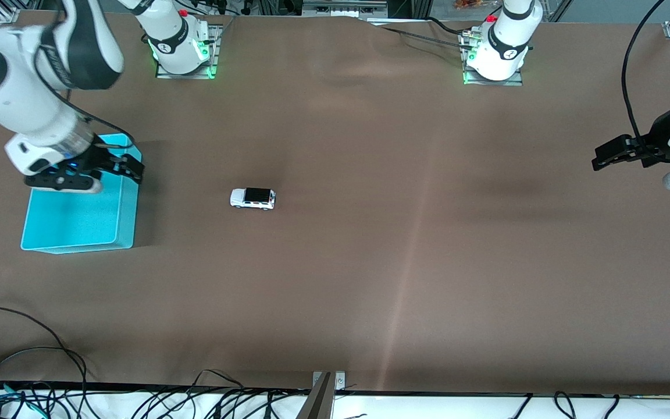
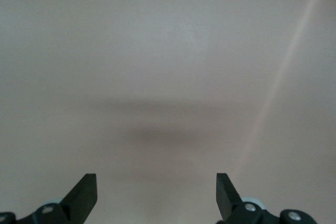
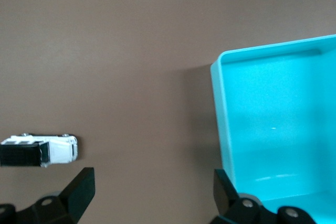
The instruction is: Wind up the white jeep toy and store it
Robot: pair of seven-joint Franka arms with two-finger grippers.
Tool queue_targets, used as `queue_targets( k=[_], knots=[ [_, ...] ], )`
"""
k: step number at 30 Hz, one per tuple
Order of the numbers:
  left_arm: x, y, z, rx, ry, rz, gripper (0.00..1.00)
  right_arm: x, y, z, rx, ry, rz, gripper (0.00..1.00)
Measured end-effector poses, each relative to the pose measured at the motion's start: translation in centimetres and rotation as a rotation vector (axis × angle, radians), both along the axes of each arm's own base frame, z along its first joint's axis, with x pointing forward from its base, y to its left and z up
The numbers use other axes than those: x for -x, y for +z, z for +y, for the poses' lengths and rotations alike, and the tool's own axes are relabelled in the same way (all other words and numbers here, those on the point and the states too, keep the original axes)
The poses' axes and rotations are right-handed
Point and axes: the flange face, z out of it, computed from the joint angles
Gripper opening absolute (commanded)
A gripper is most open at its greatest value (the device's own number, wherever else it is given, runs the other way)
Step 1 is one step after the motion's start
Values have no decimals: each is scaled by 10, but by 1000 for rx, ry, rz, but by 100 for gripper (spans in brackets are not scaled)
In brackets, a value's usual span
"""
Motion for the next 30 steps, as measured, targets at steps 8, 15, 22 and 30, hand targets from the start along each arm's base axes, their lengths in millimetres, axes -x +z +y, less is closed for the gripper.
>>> queue_targets(
  k=[8,15,22,30],
  knots=[
    [0,-1,-1,0,-1,1,100,2,-23,17,-14,-165,3,100],
    [0,-1,-1,0,-1,1,100,-1,-40,30,-44,-431,-17,100],
    [0,-1,-1,0,-1,2,100,10,-82,62,-78,-669,-14,100],
    [0,-1,-1,0,-1,2,100,23,-102,103,-94,-874,2,100]
  ],
)
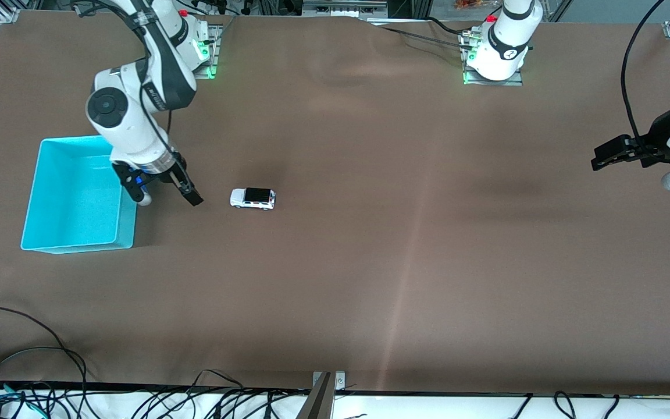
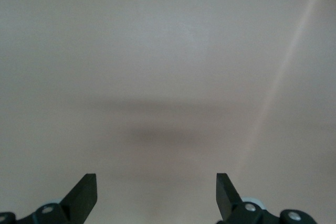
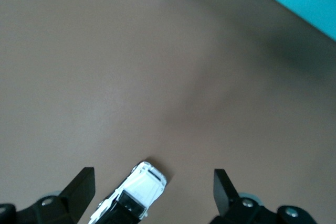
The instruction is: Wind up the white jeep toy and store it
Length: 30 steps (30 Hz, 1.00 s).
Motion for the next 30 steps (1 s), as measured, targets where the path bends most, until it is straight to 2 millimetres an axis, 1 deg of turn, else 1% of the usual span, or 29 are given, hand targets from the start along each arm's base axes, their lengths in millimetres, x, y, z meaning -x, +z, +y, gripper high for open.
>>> queue_targets(
  k=[5,11,13,17,22,25,30],
  knots=[
    [0,0,0,0,0,0,100,5,-5,18,-13,-117,1,100],
    [0,0,-1,0,-1,0,100,12,-26,46,-37,-257,7,100],
    [0,0,-1,0,-2,0,100,14,-34,53,-43,-300,12,100],
    [0,0,-1,0,-2,0,100,15,-42,58,-55,-375,15,100],
    [0,0,-1,0,-2,0,100,12,-44,62,-102,-521,3,100],
    [0,0,-1,0,-2,0,100,14,-46,70,-116,-561,0,100],
    [0,0,-1,0,-2,0,100,20,-56,85,-127,-600,8,100]
  ],
)
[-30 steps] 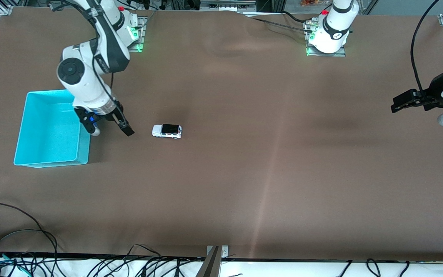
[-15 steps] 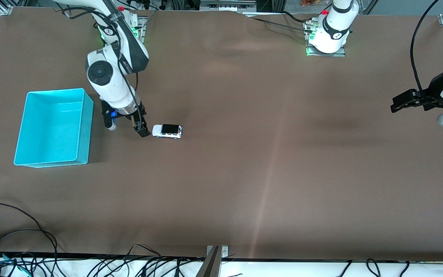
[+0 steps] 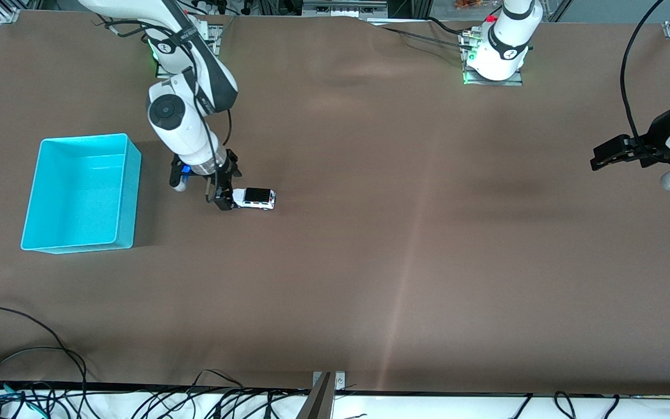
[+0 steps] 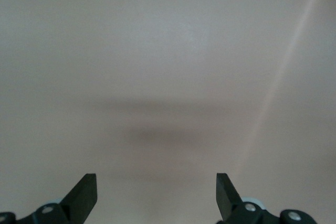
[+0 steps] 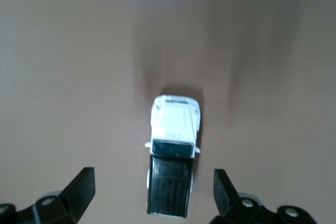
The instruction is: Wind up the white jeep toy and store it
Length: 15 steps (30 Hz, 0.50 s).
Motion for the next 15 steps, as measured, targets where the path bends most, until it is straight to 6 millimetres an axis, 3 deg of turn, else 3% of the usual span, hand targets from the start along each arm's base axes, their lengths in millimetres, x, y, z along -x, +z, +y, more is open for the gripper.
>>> queue_targets(
  k=[15],
  knots=[
    [0,0,0,0,0,0,100,8,-36,14,-6,-4,32,100]
  ],
)
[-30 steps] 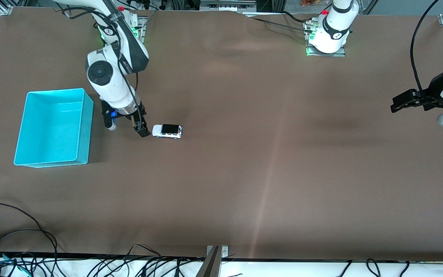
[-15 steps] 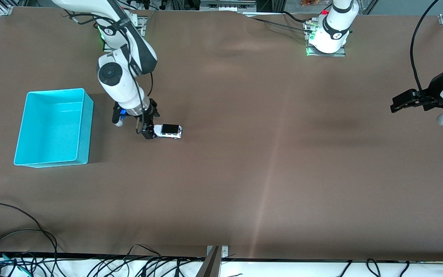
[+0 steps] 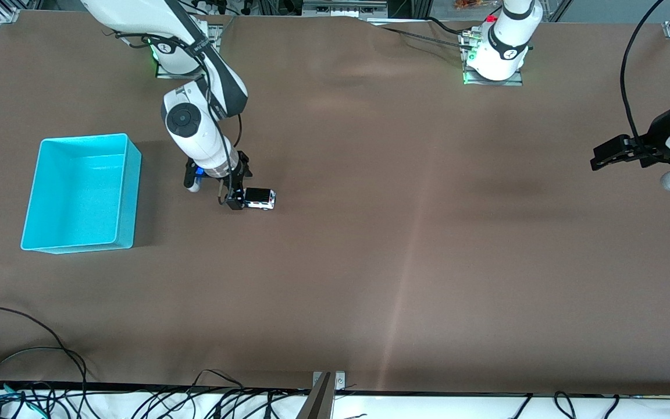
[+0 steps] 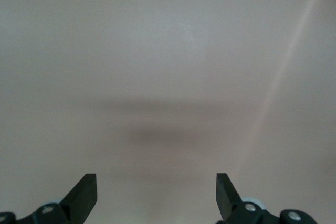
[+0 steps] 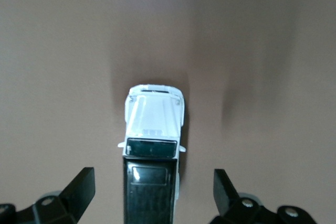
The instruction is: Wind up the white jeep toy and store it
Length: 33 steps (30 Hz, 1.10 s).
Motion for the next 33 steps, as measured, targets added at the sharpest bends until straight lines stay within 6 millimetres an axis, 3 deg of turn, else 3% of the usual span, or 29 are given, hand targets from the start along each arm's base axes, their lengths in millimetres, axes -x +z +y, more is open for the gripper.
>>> queue_targets(
  k=[7,18,19,21,23,24,33],
  knots=[
    [0,0,0,0,0,0,100,5,-14,13,-2,22,14,100],
    [0,0,0,0,0,0,100,0,-33,17,3,27,35,100],
    [0,0,0,0,0,0,100,0,-34,17,4,29,36,91],
    [0,0,0,0,0,0,100,0,-37,17,6,33,38,43],
    [0,0,0,0,0,0,100,-1,-38,18,7,33,39,6],
    [0,0,0,0,0,0,100,-1,-38,18,6,33,39,0],
    [0,0,0,0,0,0,100,-8,-32,21,-2,32,21,0]
  ],
)
